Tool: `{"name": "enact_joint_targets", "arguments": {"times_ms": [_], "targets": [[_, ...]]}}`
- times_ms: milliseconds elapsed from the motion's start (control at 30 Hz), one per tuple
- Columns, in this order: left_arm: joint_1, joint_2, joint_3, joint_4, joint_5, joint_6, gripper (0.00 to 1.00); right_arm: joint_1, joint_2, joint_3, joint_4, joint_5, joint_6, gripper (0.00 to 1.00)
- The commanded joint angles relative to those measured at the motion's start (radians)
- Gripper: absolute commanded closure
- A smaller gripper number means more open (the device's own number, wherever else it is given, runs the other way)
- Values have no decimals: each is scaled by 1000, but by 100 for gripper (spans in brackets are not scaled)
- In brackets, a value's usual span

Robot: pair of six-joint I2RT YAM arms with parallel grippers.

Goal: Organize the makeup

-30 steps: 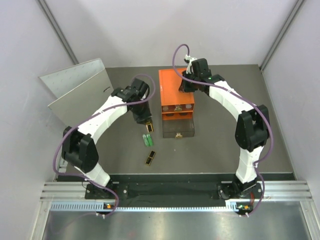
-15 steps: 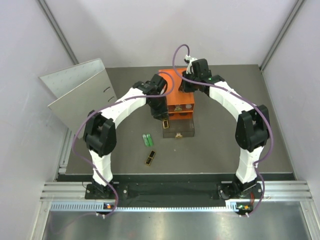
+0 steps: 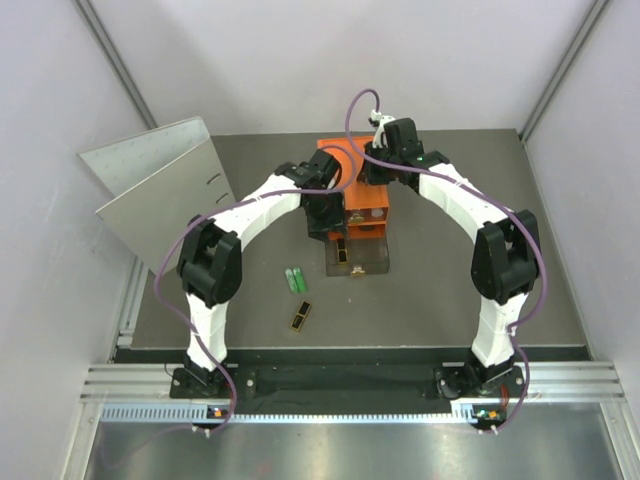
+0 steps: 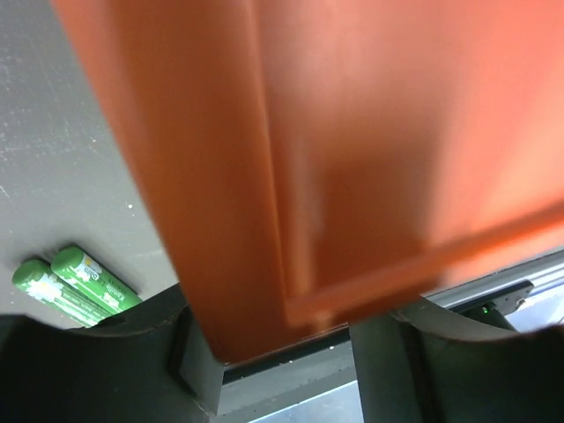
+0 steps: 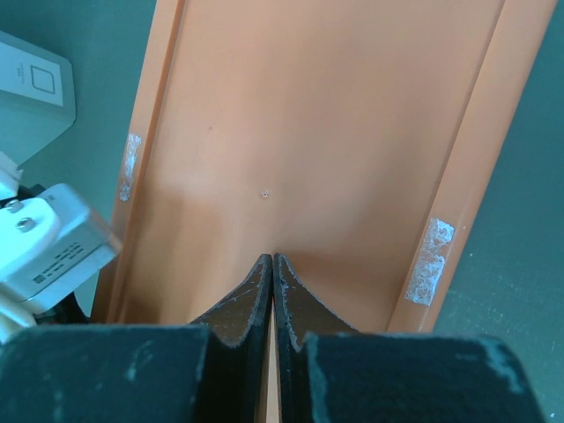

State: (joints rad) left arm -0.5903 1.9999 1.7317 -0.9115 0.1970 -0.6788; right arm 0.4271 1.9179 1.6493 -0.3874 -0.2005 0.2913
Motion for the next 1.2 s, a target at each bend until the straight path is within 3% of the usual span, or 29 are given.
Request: {"name": "enact_joint_targets", "arguments": {"times_ms": [0, 300, 400, 567, 800, 933, 1167], "targets": [[-3, -10, 3, 31, -10, 4, 43, -10, -3, -29, -73, 7, -17, 99], [-2, -154, 28, -67, -65, 47, 40, -10, 1, -28, -74, 0, -15, 98], [-3, -237, -44, -104, -61, 74, 30, -10, 6, -26, -70, -7, -14, 98], [-3, -389, -279, -122, -71, 110, 27, -11, 16, -26, -67, -17, -6, 98], [-16, -549, -583, -29, -62, 102, 26, -11, 18, -29, -59, -25, 2, 98], [-55, -546, -697, 43, -70, 81, 27, -10, 20, -29, -59, -30, 3, 98], [-176, -437, -721, 101, -123, 70, 28, -8, 24, -25, -64, -33, -1, 98]]}}
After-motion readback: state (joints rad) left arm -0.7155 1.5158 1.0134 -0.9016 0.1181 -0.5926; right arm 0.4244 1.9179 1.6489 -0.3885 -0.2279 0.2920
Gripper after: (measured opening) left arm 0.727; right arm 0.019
